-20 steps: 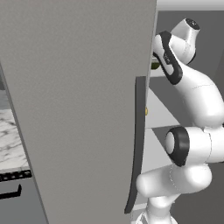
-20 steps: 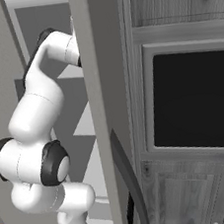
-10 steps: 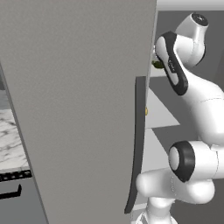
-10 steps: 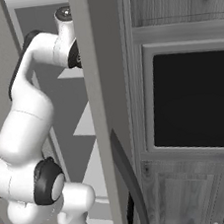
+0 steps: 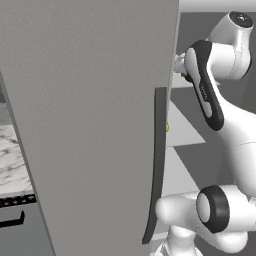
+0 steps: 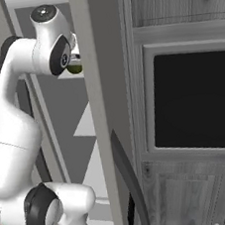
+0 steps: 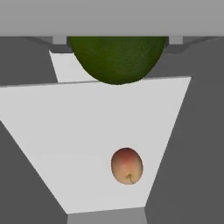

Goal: Take the peach, lime, and potato from the freezer and place them in the bowl on the counter.

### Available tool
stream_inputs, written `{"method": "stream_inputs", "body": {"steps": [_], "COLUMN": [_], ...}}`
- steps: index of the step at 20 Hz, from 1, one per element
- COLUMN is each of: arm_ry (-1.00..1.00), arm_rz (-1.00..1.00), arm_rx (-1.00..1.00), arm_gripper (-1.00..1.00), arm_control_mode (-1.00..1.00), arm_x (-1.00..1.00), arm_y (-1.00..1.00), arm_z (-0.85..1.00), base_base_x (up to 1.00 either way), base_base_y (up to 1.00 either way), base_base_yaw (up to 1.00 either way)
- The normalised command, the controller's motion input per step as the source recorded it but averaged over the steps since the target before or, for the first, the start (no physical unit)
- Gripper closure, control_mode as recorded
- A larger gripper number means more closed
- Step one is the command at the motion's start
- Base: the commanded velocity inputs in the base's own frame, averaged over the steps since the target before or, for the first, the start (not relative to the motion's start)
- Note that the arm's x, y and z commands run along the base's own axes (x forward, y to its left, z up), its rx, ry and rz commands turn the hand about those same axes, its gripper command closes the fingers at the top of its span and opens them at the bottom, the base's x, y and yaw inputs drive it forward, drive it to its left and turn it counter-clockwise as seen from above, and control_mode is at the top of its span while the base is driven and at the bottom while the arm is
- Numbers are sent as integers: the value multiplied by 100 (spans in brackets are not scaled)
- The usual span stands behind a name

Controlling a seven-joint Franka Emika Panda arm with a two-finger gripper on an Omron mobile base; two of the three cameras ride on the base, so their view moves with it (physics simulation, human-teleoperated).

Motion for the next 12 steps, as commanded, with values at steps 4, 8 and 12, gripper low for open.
{"method": "stream_inputs", "body": {"steps": [4, 8, 12], "arm_ry": [0, 0, 0], "arm_rz": [-5, -4, 0], "arm_rx": [0, 0, 0], "arm_gripper": [100, 100, 100], "arm_control_mode": [-100, -100, -100], "arm_x": [-97, -99, -84], "arm_y": [-2, 0, 7], "arm_z": [0, 1, 4], "base_base_x": [0, 0, 0], "base_base_y": [0, 0, 0], "base_base_yaw": [0, 0, 0]}}
